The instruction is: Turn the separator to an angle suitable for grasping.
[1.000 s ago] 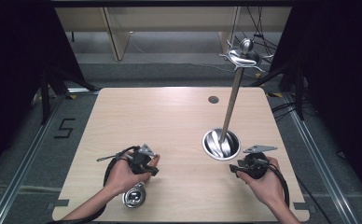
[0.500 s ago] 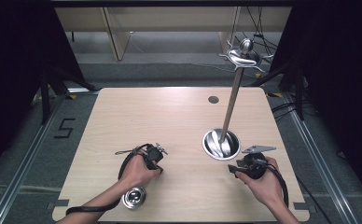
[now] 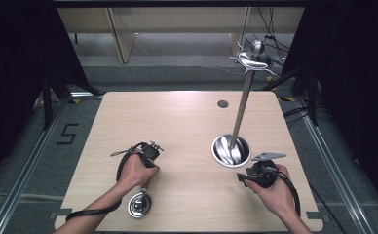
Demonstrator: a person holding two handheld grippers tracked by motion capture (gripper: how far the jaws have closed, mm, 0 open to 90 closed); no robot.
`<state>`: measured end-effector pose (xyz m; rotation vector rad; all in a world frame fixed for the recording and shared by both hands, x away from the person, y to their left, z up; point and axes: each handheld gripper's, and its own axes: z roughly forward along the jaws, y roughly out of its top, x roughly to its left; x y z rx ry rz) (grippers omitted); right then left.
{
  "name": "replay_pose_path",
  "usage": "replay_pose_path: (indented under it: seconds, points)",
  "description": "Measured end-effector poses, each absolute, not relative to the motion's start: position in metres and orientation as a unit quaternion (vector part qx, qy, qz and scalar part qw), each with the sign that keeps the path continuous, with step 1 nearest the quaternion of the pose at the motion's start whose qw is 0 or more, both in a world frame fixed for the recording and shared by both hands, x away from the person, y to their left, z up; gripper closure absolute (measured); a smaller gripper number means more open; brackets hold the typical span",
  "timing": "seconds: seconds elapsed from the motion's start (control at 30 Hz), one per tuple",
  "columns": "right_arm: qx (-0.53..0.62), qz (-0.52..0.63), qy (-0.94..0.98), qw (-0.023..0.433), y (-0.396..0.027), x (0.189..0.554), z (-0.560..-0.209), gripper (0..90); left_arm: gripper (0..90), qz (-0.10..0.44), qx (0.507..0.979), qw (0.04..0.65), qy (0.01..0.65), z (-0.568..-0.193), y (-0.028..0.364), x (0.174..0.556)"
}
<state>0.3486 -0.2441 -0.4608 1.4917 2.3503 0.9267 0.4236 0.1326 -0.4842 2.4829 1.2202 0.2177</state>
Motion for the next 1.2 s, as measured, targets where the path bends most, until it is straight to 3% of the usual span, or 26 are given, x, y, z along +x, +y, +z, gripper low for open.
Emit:
replay_pose_path:
  seconds: [0.1, 0.27, 0.43, 0.47, 0.5, 0.6, 0.63, 0.7, 0.77, 0.83, 1.2]
  points:
    - [0.488, 0.324, 0.801, 0.121, -0.245, 0.351, -0.464, 54.9, 89.4, 0.082, 0.875, 0.18, 0.441, -0.483, 0.14, 0.427]
    - [0.502, 0.326, 0.797, 0.078, -0.246, 0.35, -0.462, 54.6, 89.3, 0.078, 0.868, 0.191, 0.452, -0.482, 0.15, 0.429]
    - [0.496, 0.331, 0.799, 0.082, -0.248, 0.35, -0.461, 54.2, 88.0, 0.079, 0.858, 0.219, 0.458, -0.47, 0.164, 0.421]
    - [0.506, 0.333, 0.789, 0.103, -0.245, 0.349, -0.463, 54.1, 86.2, 0.08, 0.854, 0.228, 0.461, -0.467, 0.168, 0.419]
    - [0.509, 0.319, 0.793, 0.103, -0.246, 0.348, -0.461, 53.9, 80.7, 0.08, 0.846, 0.238, 0.47, -0.462, 0.176, 0.412]
    - [0.512, 0.308, 0.795, 0.101, -0.247, 0.348, -0.459, 53.7, 75.7, 0.076, 0.837, 0.251, 0.48, -0.459, 0.186, 0.405]
    - [0.506, 0.309, 0.798, 0.106, -0.248, 0.348, -0.459, 53.4, 67.2, 0.073, 0.835, 0.252, 0.484, -0.459, 0.194, 0.398]
    - [0.492, 0.316, 0.802, 0.12, -0.249, 0.351, -0.46, 53.2, 64.7, 0.069, 0.831, 0.251, 0.491, -0.459, 0.197, 0.394]
    - [0.494, 0.341, 0.79, 0.126, -0.249, 0.352, -0.464, 52.5, 56.4, 0.063, 0.824, 0.253, 0.502, -0.463, 0.202, 0.384]
    - [0.508, 0.328, 0.789, 0.11, -0.249, 0.35, -0.461, 52.4, 54.5, 0.061, 0.823, 0.254, 0.505, -0.463, 0.203, 0.381]
    - [0.506, 0.329, 0.788, 0.121, -0.259, 0.351, -0.459, 51.8, 42.5, 0.042, 0.802, 0.242, 0.544, -0.47, 0.193, 0.379]
